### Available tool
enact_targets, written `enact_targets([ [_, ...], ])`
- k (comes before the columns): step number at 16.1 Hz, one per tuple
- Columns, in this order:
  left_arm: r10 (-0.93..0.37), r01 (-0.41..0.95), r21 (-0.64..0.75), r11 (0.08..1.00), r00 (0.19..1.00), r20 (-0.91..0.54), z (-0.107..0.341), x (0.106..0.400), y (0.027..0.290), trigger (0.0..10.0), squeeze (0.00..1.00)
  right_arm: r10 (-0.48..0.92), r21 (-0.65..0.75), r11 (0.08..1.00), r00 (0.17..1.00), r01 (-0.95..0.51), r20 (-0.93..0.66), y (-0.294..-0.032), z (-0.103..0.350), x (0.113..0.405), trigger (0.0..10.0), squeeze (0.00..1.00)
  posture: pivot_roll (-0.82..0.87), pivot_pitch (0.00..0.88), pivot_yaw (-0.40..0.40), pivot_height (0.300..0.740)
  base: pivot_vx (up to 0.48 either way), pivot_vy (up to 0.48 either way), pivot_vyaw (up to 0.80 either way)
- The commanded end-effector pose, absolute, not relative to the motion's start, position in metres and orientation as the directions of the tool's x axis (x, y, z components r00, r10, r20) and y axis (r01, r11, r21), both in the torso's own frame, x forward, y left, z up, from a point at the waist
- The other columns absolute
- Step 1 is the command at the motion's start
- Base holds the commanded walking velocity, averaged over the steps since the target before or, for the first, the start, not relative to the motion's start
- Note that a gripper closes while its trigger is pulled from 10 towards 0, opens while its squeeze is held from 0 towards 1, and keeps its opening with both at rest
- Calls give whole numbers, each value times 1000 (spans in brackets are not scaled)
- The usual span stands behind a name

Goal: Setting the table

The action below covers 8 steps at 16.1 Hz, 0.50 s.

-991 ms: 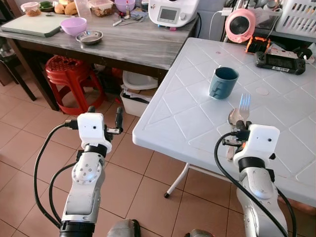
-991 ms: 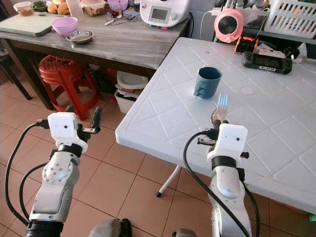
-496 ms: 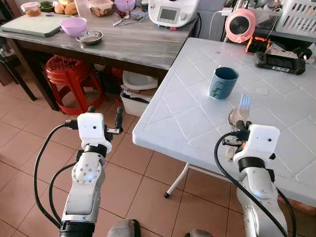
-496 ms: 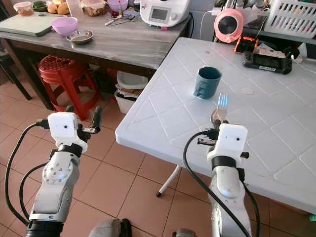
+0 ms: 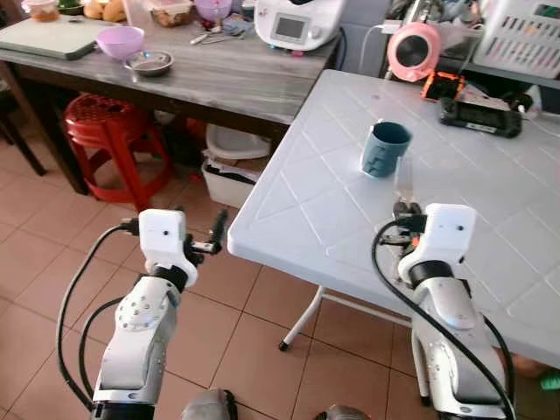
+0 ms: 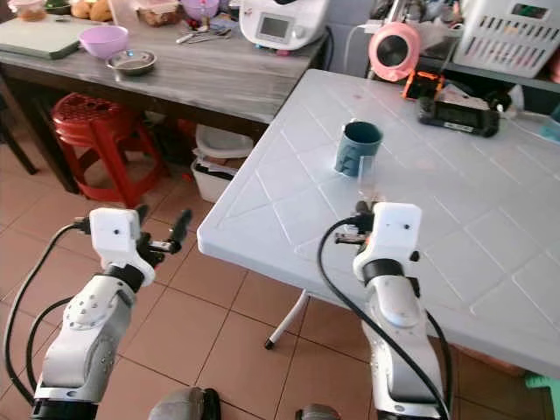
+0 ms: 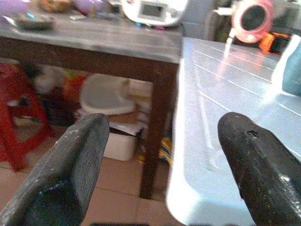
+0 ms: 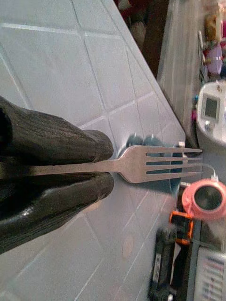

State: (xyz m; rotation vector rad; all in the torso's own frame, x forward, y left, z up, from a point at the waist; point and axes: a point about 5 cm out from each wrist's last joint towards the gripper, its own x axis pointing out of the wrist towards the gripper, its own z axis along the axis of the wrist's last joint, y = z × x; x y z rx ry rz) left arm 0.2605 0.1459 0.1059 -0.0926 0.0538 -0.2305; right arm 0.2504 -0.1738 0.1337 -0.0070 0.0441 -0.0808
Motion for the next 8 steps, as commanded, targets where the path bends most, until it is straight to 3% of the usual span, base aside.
enact_targets([
  [1, -251, 248, -97, 964, 968, -22, 115, 262, 143, 10000, 0, -84, -1, 996, 996, 84, -29, -177, 138, 251, 10000, 0, -11, 3, -8, 740, 0, 0, 0],
  [4, -257, 256, -113, 960, 966, 10, 117, 263, 139, 10000, 0, -76, 11, 997, 997, 76, -18, -175, 142, 253, 10000, 0, -16, 7, -7, 740, 0, 479, -304],
  [8, -202, 204, -41, 978, 978, 50, 125, 268, 138, 10000, 0, -57, 15, 998, 998, 57, -11, -172, 143, 252, 10000, 0, -14, 8, -8, 740, 0, 476, 0],
])
